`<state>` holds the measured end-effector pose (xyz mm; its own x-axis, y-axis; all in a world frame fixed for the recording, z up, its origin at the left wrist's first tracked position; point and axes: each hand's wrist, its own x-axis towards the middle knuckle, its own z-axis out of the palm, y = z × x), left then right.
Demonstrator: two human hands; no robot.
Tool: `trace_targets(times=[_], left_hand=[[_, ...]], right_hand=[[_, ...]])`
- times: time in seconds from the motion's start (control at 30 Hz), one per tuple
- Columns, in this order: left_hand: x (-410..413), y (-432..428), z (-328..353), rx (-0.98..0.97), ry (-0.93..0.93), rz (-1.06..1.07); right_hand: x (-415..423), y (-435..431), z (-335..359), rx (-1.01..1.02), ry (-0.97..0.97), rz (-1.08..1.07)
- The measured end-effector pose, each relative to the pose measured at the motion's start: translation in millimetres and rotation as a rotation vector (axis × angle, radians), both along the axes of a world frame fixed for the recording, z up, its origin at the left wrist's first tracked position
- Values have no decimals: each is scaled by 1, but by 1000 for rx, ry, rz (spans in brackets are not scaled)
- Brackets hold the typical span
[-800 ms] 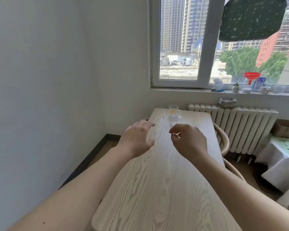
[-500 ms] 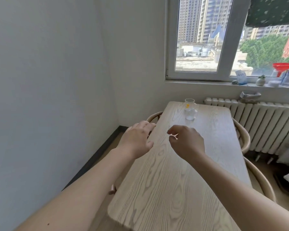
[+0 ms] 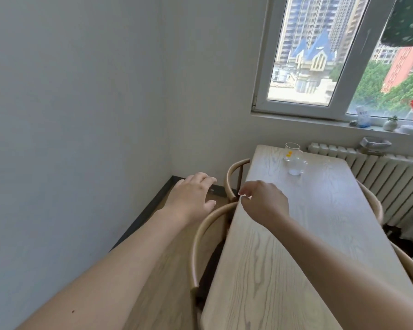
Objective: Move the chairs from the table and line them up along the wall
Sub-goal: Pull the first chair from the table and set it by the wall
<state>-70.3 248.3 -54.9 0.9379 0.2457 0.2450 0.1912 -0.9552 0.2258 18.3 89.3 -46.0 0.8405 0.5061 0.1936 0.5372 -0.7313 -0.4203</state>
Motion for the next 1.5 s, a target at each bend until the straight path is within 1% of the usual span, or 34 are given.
trace_targets(times=[0.23, 0.4, 0.53, 0.7, 0.83, 0.93, 1.13, 1.23, 1.33, 1.5], left_hand=[[-30, 119, -6, -22, 33, 5], [-29, 161, -10, -48, 27, -24], [-13, 190, -17, -62, -14, -51], [21, 232, -31, -60, -14, -94], [74, 273, -44, -62, 0, -132], [131, 301, -56, -46, 17, -184], [242, 339, -70, -68, 122, -311], [285, 351, -74, -128, 122, -338], [317, 356, -81, -189, 169, -357], [386, 353, -95, -261, 217, -387]], right_hand=[[-23, 116, -20, 28, 52, -15], [-33, 161, -27, 26, 39, -47], [-19, 188, -29, 44, -1, -66], [19, 221, -48, 87, 11, -108], [66, 253, -65, 123, 38, -162], [112, 279, -77, 131, 70, -218], [203, 307, -91, 138, 152, -358], [238, 313, -92, 100, 165, -410], [263, 316, -92, 69, 197, -456], [305, 311, -94, 64, 180, -538]])
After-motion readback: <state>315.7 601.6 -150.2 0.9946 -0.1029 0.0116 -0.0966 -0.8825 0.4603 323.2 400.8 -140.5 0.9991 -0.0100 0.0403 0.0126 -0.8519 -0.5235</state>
